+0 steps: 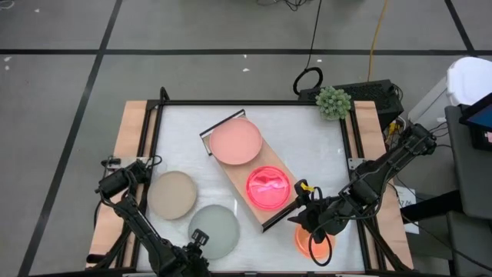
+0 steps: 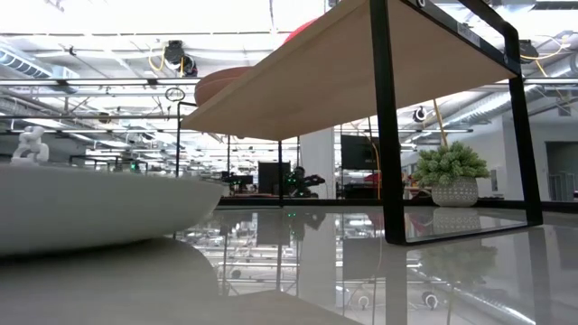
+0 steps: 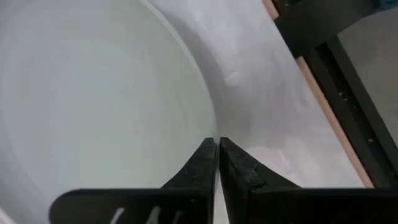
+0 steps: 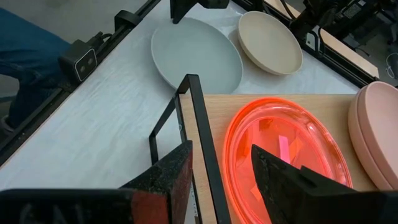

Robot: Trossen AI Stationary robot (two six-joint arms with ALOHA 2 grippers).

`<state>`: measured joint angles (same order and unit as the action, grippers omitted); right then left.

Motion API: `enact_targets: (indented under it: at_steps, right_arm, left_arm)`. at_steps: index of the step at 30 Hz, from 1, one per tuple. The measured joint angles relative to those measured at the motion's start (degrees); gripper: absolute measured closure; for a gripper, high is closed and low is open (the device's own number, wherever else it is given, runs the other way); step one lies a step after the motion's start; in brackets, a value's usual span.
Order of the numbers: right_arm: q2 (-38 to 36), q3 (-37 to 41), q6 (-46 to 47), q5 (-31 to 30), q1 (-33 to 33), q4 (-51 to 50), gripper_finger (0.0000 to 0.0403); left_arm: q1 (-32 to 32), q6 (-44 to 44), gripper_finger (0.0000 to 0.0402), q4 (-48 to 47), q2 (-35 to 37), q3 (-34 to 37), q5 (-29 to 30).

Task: Place and stack plates onto a shelf
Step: Stack the large gray plate on top of the large pink plate on the shelf

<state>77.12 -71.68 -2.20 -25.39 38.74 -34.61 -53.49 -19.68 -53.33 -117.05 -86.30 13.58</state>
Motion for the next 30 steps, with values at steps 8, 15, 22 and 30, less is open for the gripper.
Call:
enact_targets:
  at_steps: [8, 15, 22, 30]
  right_arm:
    - [0.0, 0.0, 0.0, 0.0, 0.0, 0.0, 0.0255]
    - [0.0, 0.0, 0.0, 0.0, 0.0, 0.0, 0.0255]
    - [0.0, 0.0, 0.1, 0.0, 0.0, -0.8, 0.0255]
    - [0.0, 0.0, 0.7, 0.0, 0.0, -1.7, 0.0255]
  left_arm:
    - [0.3, -0.5, 0.0394, -1.0, 0.0, -0.5, 3.0]
    - [0.3, -0.7, 0.0396, -5.1, 2.6, -4.2, 7.4]
    - [0.3, 0.5, 0.0396, -11.4, 5.1, -8.1, 7.6]
    - [0.7, 2.4, 0.0396, -17.5, 5.8, -12.5, 9.0]
